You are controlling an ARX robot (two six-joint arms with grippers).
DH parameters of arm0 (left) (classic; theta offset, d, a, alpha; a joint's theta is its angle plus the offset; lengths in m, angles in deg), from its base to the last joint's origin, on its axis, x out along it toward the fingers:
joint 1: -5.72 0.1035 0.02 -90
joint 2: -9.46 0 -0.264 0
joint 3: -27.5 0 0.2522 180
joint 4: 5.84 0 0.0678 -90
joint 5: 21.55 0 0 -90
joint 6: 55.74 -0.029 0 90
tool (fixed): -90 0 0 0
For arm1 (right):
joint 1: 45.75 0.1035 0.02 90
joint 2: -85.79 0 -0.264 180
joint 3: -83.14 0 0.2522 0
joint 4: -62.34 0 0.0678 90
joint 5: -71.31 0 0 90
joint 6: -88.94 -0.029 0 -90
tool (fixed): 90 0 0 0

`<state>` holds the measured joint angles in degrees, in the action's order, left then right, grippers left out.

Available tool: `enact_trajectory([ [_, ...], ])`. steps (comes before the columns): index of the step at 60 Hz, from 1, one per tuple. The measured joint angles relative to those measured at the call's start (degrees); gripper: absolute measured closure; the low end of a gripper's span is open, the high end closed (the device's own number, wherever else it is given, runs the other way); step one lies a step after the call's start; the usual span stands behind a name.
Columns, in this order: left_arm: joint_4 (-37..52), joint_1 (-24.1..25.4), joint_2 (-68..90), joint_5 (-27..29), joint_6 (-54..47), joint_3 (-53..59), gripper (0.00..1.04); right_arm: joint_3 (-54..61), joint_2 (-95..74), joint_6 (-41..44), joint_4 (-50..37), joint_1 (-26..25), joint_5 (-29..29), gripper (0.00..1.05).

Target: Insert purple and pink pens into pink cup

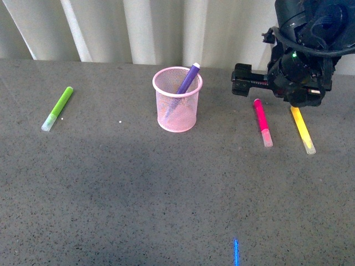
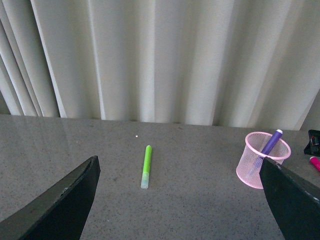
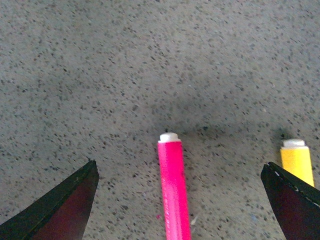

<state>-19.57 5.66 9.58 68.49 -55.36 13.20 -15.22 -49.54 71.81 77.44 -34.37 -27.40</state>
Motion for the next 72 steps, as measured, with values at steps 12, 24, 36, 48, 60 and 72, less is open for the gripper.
enact_trajectory([
  [12, 0.0, 0.0, 0.0, 0.0, 0.0, 0.0, 0.07, -3.5, -2.4, -0.2, 1.1, 1.1, 0.4, 0.07],
  [24, 0.0, 0.0, 0.0, 0.0, 0.0, 0.0, 0.07, -3.8, -3.5, -1.1, 1.0, 1.7, 0.9, 0.07],
  [36, 0.0, 0.0, 0.0, 0.0, 0.0, 0.0, 0.07, -3.5, -3.5, -1.6, -0.9, 1.8, 1.8, 0.07],
  [48, 0.0, 0.0, 0.0, 0.0, 0.0, 0.0, 0.07, -2.2, -3.8, -2.2, -2.2, 0.5, 3.4, 0.07],
  [60, 0.0, 0.0, 0.0, 0.0, 0.0, 0.0, 0.07, 0.9, -3.8, -2.5, -4.1, -1.6, 5.2, 0.07],
  [72, 0.0, 0.0, 0.0, 0.0, 0.0, 0.0, 0.07, 1.4, -3.7, -2.1, -5.0, -2.2, 5.1, 0.07],
])
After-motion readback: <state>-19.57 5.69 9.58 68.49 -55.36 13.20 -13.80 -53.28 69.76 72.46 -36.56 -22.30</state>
